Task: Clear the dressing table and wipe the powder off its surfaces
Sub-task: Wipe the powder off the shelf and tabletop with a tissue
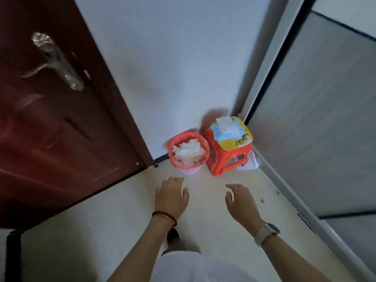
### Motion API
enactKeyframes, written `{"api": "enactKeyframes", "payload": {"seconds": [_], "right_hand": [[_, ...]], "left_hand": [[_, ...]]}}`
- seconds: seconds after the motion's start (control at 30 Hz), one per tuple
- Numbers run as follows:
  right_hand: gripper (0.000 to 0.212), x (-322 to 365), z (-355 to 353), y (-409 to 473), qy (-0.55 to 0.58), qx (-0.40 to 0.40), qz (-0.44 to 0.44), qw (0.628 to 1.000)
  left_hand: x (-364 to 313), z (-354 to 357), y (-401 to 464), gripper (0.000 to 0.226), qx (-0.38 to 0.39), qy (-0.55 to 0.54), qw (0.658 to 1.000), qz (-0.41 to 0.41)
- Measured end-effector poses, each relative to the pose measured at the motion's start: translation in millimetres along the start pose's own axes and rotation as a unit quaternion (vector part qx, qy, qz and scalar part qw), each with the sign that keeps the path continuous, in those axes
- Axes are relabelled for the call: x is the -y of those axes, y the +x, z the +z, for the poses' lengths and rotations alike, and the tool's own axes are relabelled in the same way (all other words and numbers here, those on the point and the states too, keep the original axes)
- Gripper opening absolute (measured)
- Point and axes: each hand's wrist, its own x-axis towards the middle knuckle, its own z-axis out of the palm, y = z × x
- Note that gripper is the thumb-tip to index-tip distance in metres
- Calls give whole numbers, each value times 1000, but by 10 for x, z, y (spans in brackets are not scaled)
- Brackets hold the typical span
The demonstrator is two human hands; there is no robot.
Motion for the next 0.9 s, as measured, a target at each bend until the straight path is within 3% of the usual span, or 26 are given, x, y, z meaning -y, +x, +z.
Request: {"api": "enactKeyframes", "payload": {"seconds": [0.17,0.27,0.53,0.6,0.77,0.9], "right_hand": [[32,-305,-226,694,17,-39,69,997],[31,-453,-309,1264,30,-51,94,994],[40,-681,-420,2986,35,22,159,986],[40,-785,-368,3376,58,42,167,983],[39,-1183,-79,4170,123,92,200,968],[38,-1566,187,4702,141,120,206,961]], "left_hand": [[-385,86,968,35,32,68,994,75],[-581,133,1636,34,54,48,993,98],[-964,161,3376,37,115,8,987,114],[-1031,294,3735,37,151,-43,984,85],[-1244,869,4449,32,189,-228,952,-79],[-1354,1504,5058,25,224,-242,928,-175]]}}
